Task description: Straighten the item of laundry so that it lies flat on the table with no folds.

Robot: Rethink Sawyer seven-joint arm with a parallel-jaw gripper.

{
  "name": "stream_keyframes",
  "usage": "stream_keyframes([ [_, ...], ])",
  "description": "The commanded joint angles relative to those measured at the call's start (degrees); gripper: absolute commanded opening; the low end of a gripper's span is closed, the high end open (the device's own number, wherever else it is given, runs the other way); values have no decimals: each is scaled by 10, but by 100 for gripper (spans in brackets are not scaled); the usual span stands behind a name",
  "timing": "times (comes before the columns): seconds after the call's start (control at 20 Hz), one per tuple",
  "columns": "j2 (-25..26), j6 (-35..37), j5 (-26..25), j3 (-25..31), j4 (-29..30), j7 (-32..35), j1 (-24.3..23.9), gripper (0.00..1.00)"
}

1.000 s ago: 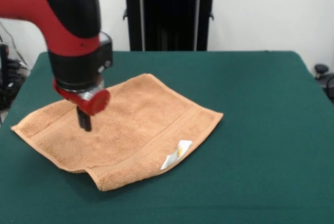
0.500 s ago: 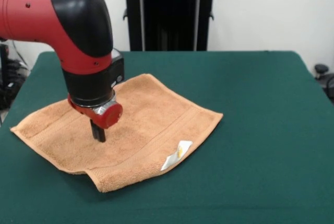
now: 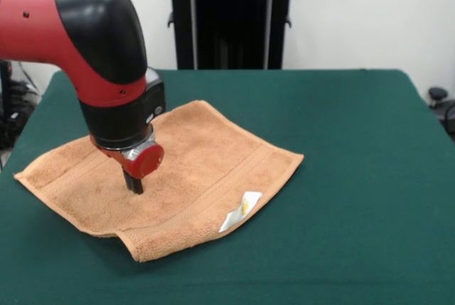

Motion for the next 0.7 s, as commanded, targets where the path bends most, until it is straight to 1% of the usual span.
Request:
stream_keyframes([
  [0.05,85,-51,-18,-1,-26,-15,12,0],
  [0.15,92,-44,-16,-9,-33,-3,17,0],
  [0.3,88,-37,-9,-16,-17,14,20,0],
  [0.45,76,-46,-7,-31,14,39,28,0],
  [0.55,76,-60,-10,-41,27,55,36,0],
  [0.7,90,-74,-11,-55,27,74,47,0],
])
